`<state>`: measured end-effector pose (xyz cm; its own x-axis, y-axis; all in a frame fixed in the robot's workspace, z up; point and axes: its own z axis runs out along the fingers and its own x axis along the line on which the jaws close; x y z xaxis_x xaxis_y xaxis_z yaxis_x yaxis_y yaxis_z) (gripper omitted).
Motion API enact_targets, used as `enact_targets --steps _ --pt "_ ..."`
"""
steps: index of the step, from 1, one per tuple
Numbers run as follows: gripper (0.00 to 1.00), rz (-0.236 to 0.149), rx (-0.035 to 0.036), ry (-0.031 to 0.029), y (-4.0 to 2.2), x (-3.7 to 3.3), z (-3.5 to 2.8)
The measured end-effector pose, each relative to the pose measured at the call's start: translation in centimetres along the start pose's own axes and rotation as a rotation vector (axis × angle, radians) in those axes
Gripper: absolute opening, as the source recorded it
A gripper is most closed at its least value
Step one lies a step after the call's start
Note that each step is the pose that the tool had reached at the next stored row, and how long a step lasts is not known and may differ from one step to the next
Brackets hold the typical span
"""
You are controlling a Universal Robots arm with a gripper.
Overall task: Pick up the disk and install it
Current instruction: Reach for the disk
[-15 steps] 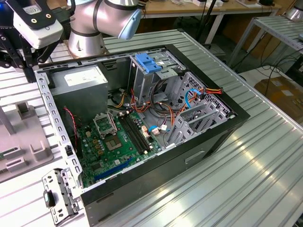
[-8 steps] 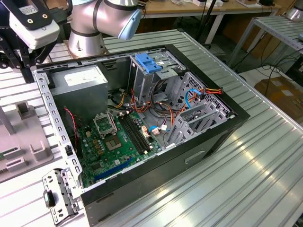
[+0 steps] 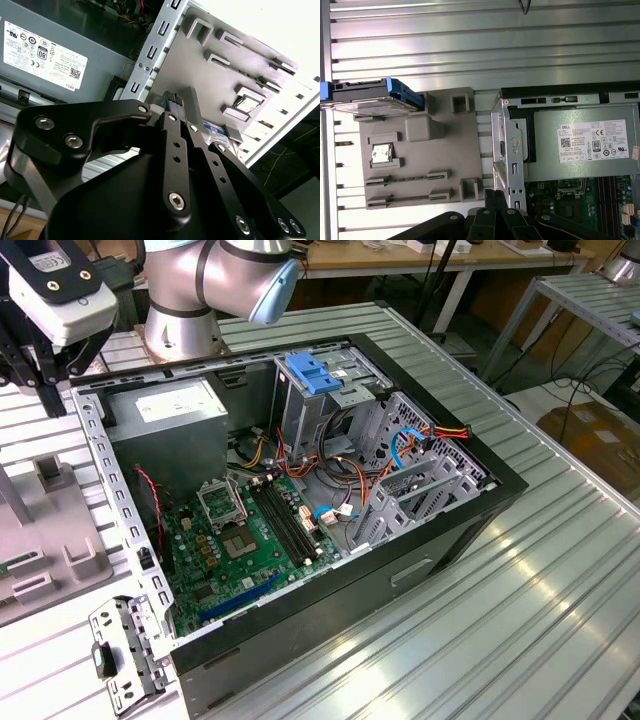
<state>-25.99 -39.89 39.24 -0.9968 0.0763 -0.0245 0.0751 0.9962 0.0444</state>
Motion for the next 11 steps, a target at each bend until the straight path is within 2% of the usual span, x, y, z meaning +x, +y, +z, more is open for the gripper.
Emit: enact_targets --steps 11 --pt "0.11 0.0 0.0001 0.0 -0.05 0.67 -0.01"
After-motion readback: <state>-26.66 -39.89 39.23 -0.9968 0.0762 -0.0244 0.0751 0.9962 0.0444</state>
